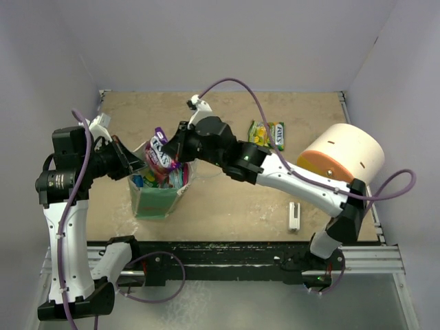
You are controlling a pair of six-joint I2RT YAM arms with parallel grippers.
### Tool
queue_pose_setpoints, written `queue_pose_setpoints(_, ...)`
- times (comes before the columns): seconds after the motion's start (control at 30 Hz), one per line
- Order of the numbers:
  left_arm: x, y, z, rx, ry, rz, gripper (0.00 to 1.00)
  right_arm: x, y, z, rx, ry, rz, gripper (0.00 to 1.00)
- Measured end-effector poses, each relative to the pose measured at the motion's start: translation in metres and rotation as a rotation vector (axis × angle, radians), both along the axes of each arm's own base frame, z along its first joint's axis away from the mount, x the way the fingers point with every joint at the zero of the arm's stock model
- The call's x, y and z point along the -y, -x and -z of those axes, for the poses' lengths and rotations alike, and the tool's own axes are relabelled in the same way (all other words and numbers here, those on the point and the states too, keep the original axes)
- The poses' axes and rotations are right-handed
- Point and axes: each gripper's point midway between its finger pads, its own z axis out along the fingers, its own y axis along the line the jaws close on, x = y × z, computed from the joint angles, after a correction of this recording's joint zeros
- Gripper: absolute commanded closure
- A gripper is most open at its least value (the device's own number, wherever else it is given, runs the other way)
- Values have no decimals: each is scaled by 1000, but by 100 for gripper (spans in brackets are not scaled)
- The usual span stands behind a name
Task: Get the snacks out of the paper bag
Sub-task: Take out the snack from the paper bag, then place the snack at the center of the board.
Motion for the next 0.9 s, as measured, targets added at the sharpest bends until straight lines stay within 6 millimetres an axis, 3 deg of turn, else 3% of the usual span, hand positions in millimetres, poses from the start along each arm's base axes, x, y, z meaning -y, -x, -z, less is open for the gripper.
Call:
queue_pose_setpoints(0.23,-2,0,2,-7,-8,-8,100,54,11,-38,118,25,42,100)
queue_pose_setpoints(0.4,-3,-1,1,-6,-13,-13,100,104,-2,-63,215,45,148,100)
queue_pose_setpoints(0.6,-4,-3,1,-10,-16,-18,100,180,-65,-79,320,136,412,100)
queue_pose_setpoints(0.77,-4,-1,1,-19,-19,-22,100,226,-116,-60,340,328,587,100)
queue_pose_setpoints(0.9,-6,-2,-2,-15,-26,-29,100,250,-166,-25,295,496,655,100)
